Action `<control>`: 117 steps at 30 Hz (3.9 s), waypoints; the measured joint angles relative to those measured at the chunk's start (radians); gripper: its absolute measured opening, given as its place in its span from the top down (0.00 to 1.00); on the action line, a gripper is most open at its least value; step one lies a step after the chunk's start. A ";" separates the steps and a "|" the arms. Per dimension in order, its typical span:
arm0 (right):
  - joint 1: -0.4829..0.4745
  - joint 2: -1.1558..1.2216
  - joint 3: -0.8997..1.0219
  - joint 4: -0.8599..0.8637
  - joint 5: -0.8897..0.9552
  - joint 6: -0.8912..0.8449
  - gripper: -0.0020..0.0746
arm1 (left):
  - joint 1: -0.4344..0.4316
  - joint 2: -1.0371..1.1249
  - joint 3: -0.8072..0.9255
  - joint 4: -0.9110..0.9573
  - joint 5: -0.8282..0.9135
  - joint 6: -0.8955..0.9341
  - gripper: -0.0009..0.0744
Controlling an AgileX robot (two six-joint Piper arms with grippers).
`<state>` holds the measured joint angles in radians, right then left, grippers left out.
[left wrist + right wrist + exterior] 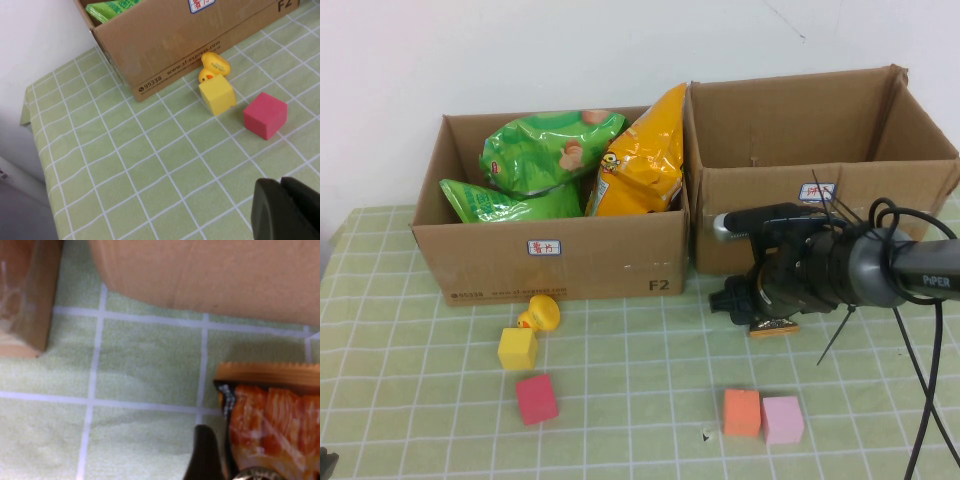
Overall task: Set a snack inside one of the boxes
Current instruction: Pick up the biscuit, then place the biscuit in the biscuit box
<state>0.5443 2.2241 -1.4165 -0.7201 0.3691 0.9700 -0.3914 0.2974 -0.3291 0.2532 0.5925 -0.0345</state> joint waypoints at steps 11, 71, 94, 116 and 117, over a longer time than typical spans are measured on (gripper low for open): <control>-0.002 0.001 0.000 -0.016 0.011 0.000 0.37 | 0.000 0.000 0.000 0.000 0.000 0.000 0.99; -0.006 -0.142 -0.009 0.164 0.228 0.035 0.49 | 0.000 0.000 0.000 0.000 -0.009 0.002 0.99; 0.019 -0.277 -0.015 0.329 0.444 -0.261 0.49 | 0.000 0.000 0.000 0.000 -0.009 0.004 0.99; 0.019 -0.312 -0.309 -0.124 0.185 -0.263 0.49 | 0.000 0.000 0.000 0.000 -0.009 0.004 0.99; 0.019 -0.302 -0.309 -0.154 0.163 -0.262 0.49 | 0.000 0.000 0.000 0.000 -0.009 0.004 0.99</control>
<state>0.5633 1.9217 -1.7250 -0.8742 0.5325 0.7083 -0.3914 0.2974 -0.3291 0.2532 0.5839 -0.0305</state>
